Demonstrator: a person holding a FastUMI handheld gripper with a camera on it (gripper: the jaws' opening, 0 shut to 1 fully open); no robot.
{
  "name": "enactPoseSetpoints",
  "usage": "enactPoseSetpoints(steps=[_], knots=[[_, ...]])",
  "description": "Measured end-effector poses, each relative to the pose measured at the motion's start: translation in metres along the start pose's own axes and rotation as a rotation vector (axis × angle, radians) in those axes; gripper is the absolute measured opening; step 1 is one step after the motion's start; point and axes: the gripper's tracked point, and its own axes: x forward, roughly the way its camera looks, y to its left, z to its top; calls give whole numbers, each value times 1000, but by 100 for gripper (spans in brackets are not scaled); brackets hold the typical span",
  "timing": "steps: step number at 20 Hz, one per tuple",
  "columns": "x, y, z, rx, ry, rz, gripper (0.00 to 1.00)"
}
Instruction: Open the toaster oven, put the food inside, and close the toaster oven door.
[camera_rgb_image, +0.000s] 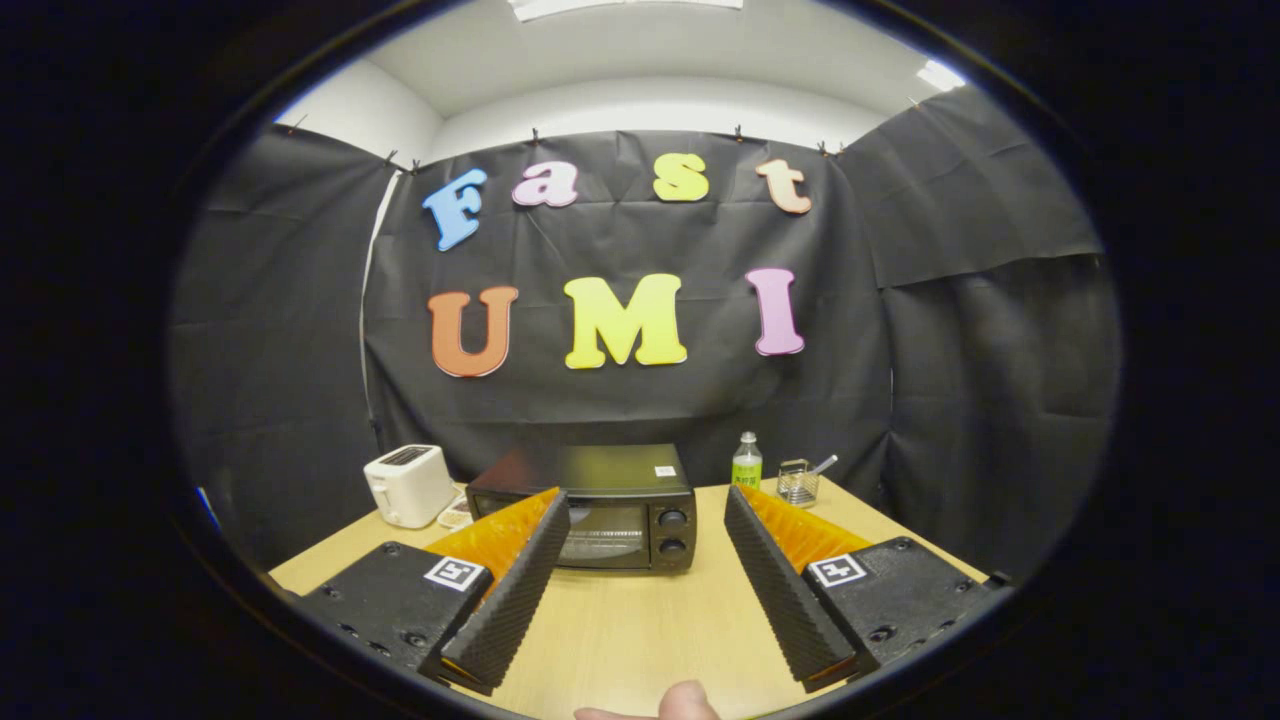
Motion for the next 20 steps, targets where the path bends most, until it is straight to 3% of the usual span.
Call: enactPoseSetpoints(steps=[20], knots=[[23, 17, 5, -42, 12, 12, 100]])
